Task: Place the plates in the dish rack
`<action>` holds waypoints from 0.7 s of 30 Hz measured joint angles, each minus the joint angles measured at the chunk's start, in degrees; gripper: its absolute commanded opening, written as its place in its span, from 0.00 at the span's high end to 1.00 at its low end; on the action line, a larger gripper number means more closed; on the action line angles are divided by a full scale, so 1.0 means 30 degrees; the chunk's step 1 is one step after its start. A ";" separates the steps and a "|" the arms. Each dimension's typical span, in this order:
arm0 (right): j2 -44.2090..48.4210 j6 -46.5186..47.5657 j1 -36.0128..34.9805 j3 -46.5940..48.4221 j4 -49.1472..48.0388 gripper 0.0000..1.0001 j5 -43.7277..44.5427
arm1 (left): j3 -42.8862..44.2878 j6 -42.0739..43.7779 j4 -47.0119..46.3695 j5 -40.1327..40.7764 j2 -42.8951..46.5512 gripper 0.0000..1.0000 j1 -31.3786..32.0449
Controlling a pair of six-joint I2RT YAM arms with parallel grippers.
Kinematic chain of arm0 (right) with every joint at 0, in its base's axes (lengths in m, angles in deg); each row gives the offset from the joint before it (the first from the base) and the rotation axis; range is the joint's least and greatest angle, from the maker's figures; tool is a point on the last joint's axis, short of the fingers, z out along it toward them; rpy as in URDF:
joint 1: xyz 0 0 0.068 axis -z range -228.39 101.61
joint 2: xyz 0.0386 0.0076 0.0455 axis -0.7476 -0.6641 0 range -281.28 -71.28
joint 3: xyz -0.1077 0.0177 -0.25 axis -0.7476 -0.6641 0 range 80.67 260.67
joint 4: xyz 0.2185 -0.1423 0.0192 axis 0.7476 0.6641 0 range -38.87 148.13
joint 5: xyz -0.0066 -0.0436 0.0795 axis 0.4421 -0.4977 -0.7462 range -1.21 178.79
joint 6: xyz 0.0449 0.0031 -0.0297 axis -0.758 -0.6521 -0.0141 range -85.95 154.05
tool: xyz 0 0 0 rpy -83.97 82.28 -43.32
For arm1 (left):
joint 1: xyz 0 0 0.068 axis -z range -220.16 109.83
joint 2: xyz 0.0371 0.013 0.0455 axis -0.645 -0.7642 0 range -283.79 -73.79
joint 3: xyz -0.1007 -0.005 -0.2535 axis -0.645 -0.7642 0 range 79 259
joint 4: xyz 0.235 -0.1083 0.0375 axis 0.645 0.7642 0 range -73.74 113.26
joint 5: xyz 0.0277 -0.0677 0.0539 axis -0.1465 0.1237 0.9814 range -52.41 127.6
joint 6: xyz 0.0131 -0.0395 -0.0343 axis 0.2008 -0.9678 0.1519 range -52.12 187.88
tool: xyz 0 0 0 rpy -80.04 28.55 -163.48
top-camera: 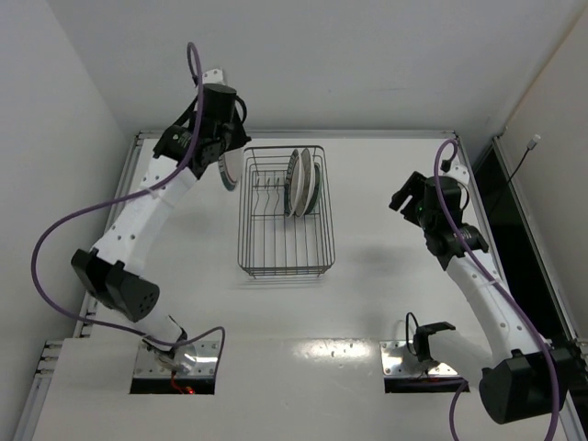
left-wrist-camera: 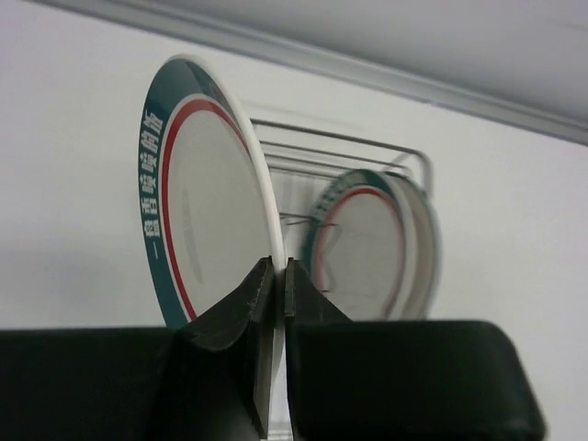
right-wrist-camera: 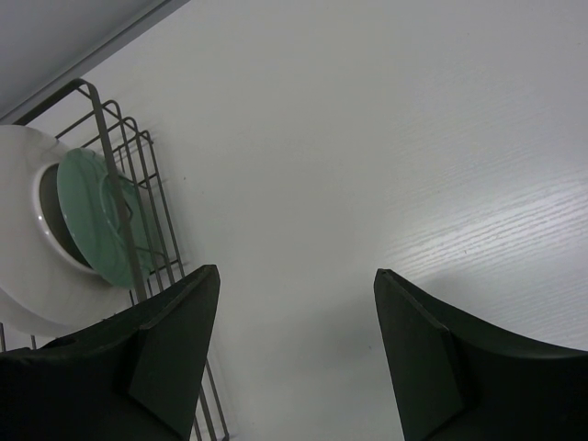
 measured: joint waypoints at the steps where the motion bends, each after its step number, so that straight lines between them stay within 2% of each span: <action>1: 0.0000 0.0007 0.0000 0.0000 0.0000 0.35 0.0000 | -0.0605 -0.0080 -0.0714 -0.0889 0.0605 1.00 0.0087; 6: 0.0000 0.0007 0.0000 0.0000 0.0000 0.34 -0.0007 | -0.3599 -0.1173 -0.4677 -0.6069 0.2623 1.00 -0.0087; 11: 0.0000 0.0000 0.0051 0.0000 0.0000 0.34 -0.0029 | -0.6025 -0.2674 -0.8641 -0.9901 0.2703 1.00 -0.0342; 16: 0.0029 0.0007 0.0488 -0.0080 0.0000 0.34 -0.0117 | -0.9005 -0.4160 -1.1132 -1.2203 0.2718 1.00 -0.0823; 21: 0.0131 0.0015 0.1035 -0.0262 0.0000 0.34 -0.0437 | -1.0338 -0.4867 -1.2123 -1.2990 0.2710 1.00 -0.1166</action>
